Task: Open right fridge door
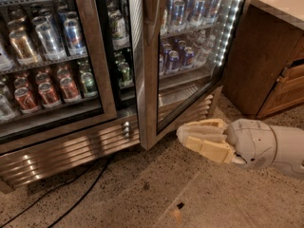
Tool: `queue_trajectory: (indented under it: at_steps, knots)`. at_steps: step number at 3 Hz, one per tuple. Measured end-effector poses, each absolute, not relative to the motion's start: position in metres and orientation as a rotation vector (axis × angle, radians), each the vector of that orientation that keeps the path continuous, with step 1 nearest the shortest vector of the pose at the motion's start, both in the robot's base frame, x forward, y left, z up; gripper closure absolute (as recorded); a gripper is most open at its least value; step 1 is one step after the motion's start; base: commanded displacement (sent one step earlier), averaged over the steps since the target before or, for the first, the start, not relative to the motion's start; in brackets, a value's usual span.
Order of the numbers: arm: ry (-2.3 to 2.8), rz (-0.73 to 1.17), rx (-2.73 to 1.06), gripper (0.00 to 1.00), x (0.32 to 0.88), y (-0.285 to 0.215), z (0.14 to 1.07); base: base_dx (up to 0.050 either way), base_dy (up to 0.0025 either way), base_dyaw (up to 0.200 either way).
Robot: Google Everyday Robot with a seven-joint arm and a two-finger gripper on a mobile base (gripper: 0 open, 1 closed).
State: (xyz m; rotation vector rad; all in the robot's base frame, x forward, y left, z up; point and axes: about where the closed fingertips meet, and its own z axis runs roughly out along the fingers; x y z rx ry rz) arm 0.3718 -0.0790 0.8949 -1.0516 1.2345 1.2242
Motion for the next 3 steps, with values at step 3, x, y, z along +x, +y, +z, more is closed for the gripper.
queue_trajectory:
  at_steps: [3]
  knots:
    - [1.233, 1.226, -1.055, 0.81, 0.3715, -0.0777, 0.8953, -0.013, 0.00000, 0.000]
